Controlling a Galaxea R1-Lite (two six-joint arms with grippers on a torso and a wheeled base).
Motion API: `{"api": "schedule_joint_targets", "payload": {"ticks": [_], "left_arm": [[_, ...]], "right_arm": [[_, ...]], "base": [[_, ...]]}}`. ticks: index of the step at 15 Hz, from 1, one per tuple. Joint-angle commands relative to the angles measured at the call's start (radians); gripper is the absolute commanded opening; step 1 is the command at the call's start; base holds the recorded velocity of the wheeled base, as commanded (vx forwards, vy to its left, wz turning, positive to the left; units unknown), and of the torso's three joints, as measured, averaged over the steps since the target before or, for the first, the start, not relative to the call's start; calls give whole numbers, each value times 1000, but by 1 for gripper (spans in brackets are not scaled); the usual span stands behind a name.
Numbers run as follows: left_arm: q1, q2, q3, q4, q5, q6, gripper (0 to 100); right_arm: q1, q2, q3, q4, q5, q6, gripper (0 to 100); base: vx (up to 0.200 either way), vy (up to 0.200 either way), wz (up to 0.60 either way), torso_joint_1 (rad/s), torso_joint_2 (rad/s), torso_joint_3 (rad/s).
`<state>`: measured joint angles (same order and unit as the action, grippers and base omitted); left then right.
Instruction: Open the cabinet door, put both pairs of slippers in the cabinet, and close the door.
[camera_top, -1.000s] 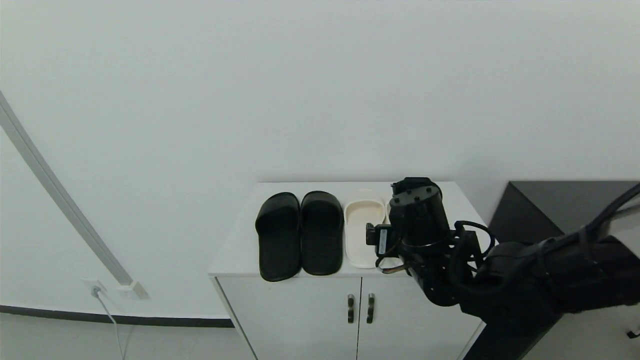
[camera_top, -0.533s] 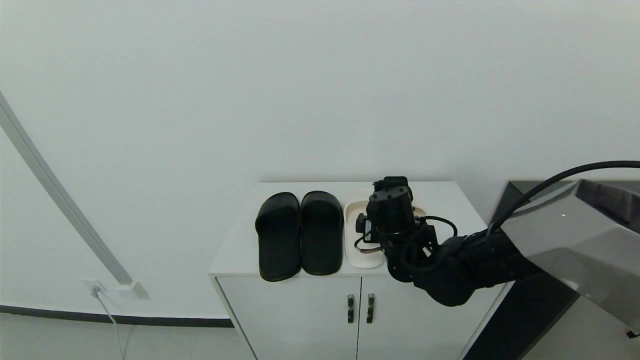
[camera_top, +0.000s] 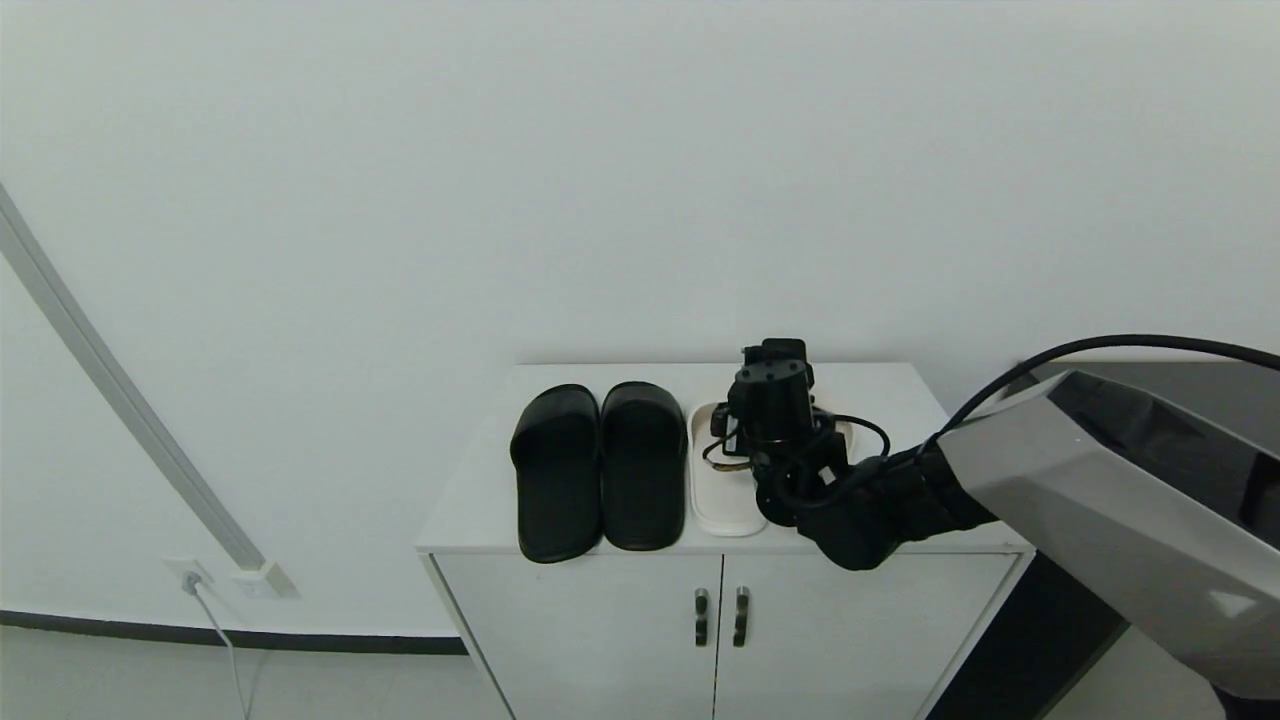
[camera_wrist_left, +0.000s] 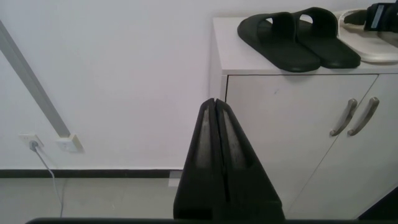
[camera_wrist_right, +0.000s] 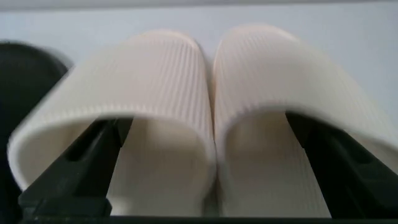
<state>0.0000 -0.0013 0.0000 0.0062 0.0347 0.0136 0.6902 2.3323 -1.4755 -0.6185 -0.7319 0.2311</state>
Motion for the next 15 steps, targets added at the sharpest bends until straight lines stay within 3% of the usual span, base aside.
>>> {"api": "schedule_joint_targets", "payload": {"ticks": [1, 5, 6, 15], "left_arm": [[0, 1, 0, 0, 1, 0, 0], [0, 1, 0, 0, 1, 0, 0], [0, 1, 0, 0, 1, 0, 0], [0, 1, 0, 0, 1, -1, 0]], "right_arm": [[-14, 32, -46, 2, 3, -1, 100], [-18, 36, -51, 2, 17, -1, 100], [-18, 41, -54, 0, 17, -1, 0], [-14, -67, 9, 2, 14, -19, 0]], "base": [[0, 0, 0, 0, 0, 0], [0, 0, 0, 0, 0, 0], [0, 0, 0, 0, 0, 0], [0, 0, 0, 0, 0, 0]]}}
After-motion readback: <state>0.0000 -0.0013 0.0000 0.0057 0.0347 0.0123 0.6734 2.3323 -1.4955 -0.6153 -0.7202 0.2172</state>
